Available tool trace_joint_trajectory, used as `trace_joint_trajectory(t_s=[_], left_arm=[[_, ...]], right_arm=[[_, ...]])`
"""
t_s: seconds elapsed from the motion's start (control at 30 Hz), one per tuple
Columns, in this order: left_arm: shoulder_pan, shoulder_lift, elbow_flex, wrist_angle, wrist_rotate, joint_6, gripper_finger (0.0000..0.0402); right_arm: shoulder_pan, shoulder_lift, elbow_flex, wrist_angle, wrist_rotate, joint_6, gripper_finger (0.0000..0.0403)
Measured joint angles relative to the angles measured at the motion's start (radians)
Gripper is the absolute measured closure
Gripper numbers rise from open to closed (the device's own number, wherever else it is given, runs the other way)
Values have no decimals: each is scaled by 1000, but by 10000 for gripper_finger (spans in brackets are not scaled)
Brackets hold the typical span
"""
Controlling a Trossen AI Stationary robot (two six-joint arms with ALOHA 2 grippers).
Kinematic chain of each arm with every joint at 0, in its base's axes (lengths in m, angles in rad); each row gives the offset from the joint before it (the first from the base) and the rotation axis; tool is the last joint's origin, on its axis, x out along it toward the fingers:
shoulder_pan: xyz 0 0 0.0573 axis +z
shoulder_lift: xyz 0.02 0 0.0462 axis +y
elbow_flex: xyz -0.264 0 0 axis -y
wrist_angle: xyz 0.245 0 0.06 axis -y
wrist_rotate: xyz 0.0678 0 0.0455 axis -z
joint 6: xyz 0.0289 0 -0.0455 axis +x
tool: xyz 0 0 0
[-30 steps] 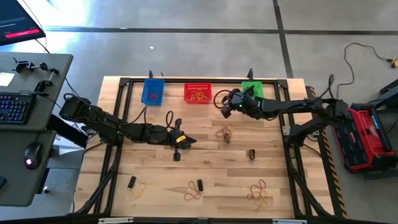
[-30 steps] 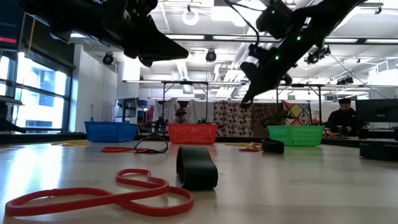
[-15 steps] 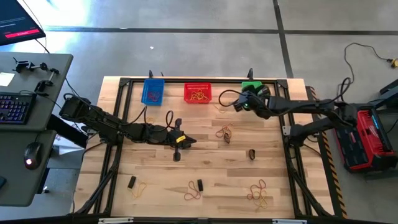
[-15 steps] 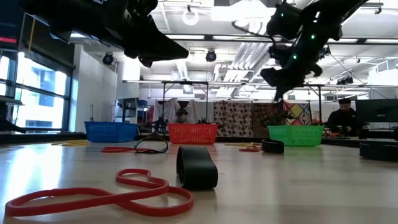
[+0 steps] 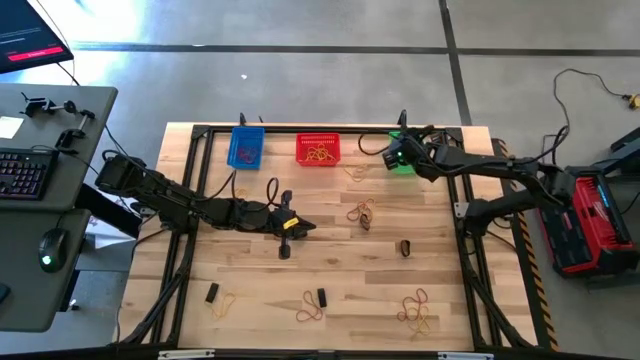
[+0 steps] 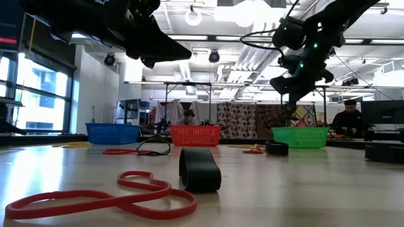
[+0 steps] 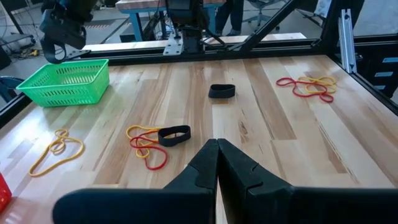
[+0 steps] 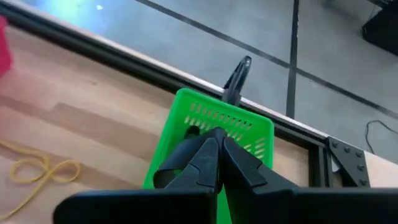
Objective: Sort rubber bands into baskets
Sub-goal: Put the black rubberband into the green bin
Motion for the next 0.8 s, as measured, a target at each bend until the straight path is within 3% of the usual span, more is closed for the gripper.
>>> trace_joint_trajectory(t_s=[0.17,0.47,0.8], left_arm=[[0,0,0,-1,0,0,401],[0,1,0,0,0,8,401],[0,1,0,0,-3,8,401]], right_arm=[[-82,0,-102,106,-44,-9,403],[-209,1,-325,462,-238,-33,403],[-249,1,-336,477,-325,-20,394]])
